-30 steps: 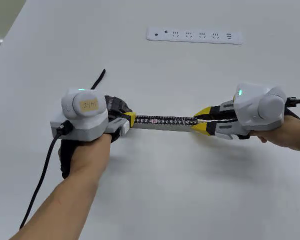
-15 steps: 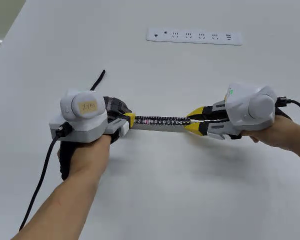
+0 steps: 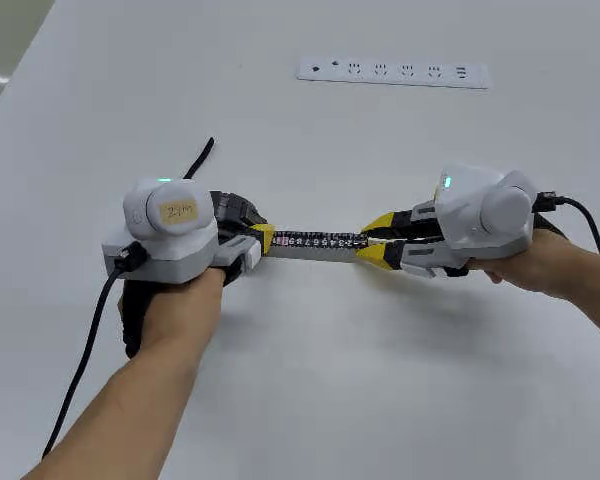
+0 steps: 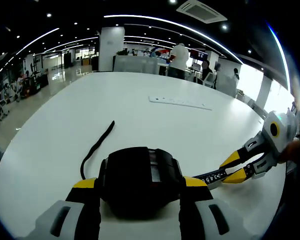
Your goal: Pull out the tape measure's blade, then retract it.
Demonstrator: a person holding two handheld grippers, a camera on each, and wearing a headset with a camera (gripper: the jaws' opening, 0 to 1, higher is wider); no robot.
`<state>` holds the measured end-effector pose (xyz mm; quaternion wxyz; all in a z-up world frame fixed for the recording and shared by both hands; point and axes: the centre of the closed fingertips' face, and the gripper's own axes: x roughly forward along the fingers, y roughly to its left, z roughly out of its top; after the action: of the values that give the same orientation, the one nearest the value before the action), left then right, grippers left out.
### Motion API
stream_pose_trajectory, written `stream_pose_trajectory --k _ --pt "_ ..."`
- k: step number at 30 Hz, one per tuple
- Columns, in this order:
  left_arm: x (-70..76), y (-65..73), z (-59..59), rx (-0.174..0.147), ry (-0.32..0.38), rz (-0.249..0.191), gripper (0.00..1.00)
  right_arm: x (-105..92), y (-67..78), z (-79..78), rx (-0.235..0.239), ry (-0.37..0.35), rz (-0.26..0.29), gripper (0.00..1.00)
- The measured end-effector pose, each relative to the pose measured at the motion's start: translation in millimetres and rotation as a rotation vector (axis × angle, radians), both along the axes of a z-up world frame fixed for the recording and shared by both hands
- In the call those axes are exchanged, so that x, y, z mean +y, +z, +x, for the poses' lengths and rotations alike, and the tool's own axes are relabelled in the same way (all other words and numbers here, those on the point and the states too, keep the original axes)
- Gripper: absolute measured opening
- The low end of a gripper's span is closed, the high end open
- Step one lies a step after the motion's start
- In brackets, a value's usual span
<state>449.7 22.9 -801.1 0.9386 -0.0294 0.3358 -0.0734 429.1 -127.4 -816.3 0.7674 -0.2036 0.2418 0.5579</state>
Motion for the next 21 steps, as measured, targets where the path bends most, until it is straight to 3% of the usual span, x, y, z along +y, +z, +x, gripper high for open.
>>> stream_pose_trajectory --k 21 --pt "0.3 -0.1 -0.2 0.005 -0.001 -0.010 0.61 31.6 -1.2 2.0 0.010 0.007 0.024 0.12"
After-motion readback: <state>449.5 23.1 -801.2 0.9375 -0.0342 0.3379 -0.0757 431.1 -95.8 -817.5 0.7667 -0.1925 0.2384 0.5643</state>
